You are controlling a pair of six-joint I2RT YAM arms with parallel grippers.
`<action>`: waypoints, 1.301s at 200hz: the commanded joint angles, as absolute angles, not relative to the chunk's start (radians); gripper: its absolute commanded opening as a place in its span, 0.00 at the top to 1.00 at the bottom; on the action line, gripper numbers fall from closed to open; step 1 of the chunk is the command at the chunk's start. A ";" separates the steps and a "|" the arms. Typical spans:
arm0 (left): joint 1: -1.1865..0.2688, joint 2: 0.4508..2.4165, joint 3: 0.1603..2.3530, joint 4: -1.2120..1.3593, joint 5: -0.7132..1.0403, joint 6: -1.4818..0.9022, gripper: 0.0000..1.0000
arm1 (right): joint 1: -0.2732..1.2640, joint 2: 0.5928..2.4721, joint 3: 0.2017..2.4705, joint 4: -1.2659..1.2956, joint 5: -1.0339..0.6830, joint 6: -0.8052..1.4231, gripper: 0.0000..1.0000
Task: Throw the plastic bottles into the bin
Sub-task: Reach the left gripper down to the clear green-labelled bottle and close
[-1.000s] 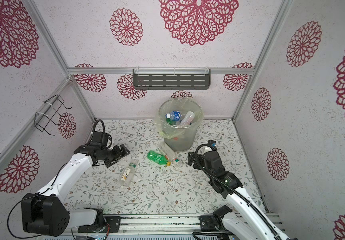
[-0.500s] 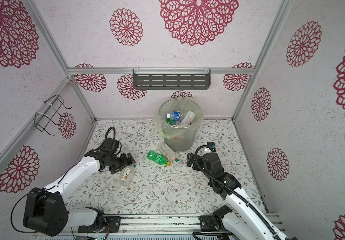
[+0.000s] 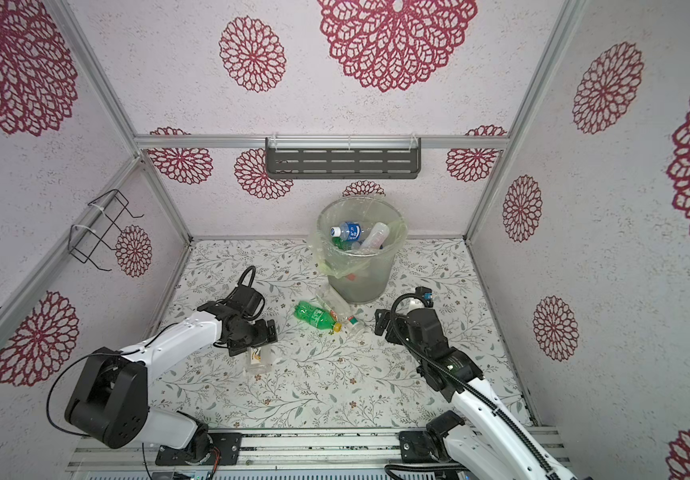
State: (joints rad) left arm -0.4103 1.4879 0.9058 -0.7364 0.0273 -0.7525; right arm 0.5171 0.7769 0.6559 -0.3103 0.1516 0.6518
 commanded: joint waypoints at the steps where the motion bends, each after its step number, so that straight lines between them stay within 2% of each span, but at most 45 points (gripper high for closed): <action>1: -0.425 1.503 0.904 -0.707 0.005 -0.759 0.03 | 0.513 0.788 0.673 -0.269 0.143 0.669 0.01; 78: -0.430 1.568 0.900 -0.667 0.019 -0.779 0.02 | 0.515 0.816 0.678 -0.253 0.135 0.671 0.01; 200: -0.441 1.586 0.896 -0.625 0.047 -0.805 0.38 | 0.513 0.816 0.672 -0.253 0.140 0.675 0.01; 260: -0.441 1.552 0.937 -0.632 0.057 -0.803 0.41 | 0.514 0.804 0.661 -0.264 0.149 0.684 0.01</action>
State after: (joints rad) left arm -0.4339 1.5856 0.9043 -0.6422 0.0483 -0.8013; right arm 0.5171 0.8188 0.6559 -0.2806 0.1345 0.6605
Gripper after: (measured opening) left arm 0.596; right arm 0.989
